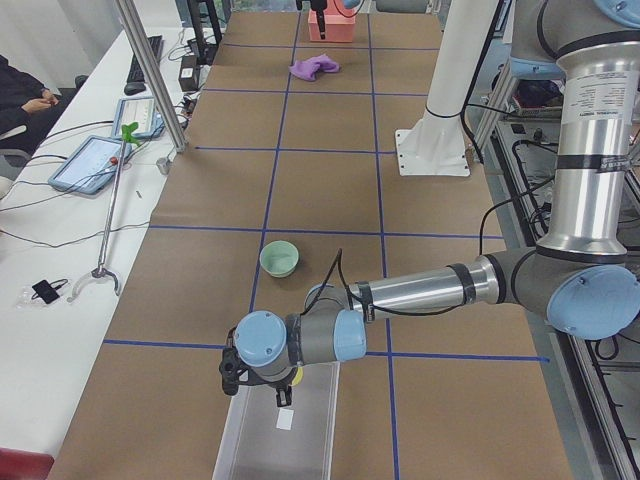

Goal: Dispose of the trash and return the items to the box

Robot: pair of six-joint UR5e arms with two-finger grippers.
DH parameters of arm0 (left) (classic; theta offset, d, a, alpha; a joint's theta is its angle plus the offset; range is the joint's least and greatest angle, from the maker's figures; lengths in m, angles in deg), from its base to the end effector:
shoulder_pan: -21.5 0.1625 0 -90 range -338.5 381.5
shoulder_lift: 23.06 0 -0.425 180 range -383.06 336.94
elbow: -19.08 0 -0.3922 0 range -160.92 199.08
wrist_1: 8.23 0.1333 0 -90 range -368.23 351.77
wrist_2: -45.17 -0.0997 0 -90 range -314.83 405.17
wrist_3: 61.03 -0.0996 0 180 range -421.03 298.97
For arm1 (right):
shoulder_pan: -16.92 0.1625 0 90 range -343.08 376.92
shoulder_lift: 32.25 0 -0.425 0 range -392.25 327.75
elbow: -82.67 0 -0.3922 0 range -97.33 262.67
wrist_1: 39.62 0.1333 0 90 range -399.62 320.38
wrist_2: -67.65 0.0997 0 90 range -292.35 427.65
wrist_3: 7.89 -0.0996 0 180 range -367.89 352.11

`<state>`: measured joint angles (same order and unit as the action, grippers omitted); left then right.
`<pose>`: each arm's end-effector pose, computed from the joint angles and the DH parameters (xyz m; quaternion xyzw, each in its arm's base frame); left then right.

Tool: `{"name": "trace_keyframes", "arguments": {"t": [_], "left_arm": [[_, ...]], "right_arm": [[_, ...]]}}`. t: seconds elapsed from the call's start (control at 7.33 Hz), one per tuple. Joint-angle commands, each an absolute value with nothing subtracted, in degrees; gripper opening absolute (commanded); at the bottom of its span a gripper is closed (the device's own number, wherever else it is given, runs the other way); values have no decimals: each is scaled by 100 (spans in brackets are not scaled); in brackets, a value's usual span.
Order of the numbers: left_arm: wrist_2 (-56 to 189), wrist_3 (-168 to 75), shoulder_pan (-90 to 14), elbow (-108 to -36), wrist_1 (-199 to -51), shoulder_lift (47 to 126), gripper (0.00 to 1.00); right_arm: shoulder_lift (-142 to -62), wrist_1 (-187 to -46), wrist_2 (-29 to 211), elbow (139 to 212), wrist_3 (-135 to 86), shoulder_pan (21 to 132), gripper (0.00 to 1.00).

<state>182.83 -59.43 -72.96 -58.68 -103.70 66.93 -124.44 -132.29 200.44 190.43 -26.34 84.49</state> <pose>-0.0964 -0.4682 0.7491 -0.0440 0.4045 -0.0721 0.9106 -0.1206 -0.4642 0.5309 -0.0286 -0.3762 -0.0731 0.9232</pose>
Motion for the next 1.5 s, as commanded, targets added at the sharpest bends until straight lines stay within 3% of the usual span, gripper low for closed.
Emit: {"name": "trace_keyframes", "arguments": {"t": [0.0, 0.27, 0.41, 0.55, 0.95, 1.09, 1.36], "left_arm": [[18272, -5744, -7176, -5704, -10736, 6676, 0], [18281, -5593, -7018, -5712, -10851, 6676, 3], [18289, -5593, -6930, -5712, -10869, 6676, 8], [18281, -5593, -6746, -5703, -10869, 6676, 21], [18272, -5601, -6587, -5257, -11394, 6676, 29], [18272, -5610, -6595, -5273, -11562, 6676, 95], [18333, -5628, -6604, -5734, -11564, 6624, 99]], "right_arm": [[-12252, -13235, 19958, 18727, -2626, 8415, 100], [-12181, -13235, 19949, 18585, -2626, 8415, 100], [-12181, -13235, 19949, 18542, -2626, 8415, 100], [-12155, -13226, 19949, 18463, -2626, 8415, 100], [-12084, -13235, 19966, 18374, -2626, 8415, 100], [-12084, -13235, 19966, 18383, -2626, 8424, 100], [-12067, -13235, 19966, 18401, -2626, 8433, 100]]}}
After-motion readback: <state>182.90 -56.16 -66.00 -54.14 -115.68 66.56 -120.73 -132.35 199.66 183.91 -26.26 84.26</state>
